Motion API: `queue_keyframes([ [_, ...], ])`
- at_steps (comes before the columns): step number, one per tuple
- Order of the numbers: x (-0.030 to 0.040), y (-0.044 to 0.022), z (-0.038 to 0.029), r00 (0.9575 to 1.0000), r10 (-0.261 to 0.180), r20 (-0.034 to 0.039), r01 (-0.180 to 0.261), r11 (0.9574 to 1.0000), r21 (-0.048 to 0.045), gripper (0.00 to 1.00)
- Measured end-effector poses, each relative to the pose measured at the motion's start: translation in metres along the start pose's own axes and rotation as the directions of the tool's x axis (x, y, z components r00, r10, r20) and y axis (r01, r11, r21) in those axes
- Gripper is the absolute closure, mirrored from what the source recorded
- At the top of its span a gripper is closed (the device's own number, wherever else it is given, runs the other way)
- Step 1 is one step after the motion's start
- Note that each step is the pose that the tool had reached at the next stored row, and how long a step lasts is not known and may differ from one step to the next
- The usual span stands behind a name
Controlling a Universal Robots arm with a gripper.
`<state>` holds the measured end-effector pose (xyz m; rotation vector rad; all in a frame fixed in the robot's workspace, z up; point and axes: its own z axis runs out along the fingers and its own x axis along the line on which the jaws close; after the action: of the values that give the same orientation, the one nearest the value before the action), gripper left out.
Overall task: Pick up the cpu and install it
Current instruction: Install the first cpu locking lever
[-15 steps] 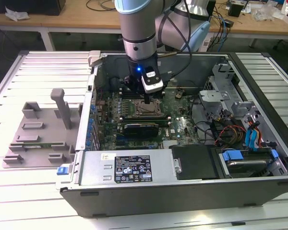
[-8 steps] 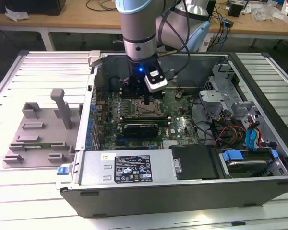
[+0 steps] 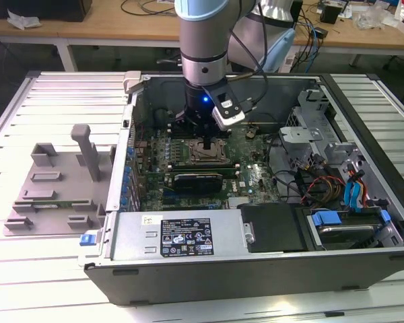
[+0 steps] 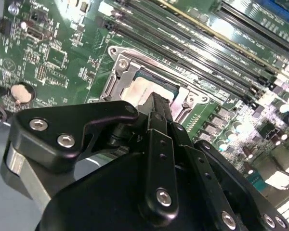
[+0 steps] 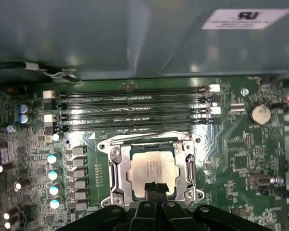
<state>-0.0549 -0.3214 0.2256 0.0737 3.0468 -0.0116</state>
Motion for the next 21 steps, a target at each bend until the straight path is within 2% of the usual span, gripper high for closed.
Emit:
queue_keyframes([
  [2, -0.0021, 0.0000, 0.0001, 1.0000, -0.001, -0.0035, 0.001, 1.0000, 0.0035, 0.89],
  [4, -0.0029, 0.0001, -0.0005, 1.0000, -0.001, -0.0036, 0.001, 1.0000, 0.0049, 0.89],
  [9, -0.0040, 0.0001, -0.0095, 1.0000, -0.001, -0.0035, 0.001, 1.0000, 0.0048, 0.89],
  [12, -0.0044, 0.0001, -0.0123, 1.0000, -0.001, -0.0035, 0.001, 1.0000, 0.0049, 0.89],
  [21, -0.0046, 0.0001, -0.0137, 1.0000, -0.001, -0.0035, 0.001, 1.0000, 0.0048, 0.89],
])
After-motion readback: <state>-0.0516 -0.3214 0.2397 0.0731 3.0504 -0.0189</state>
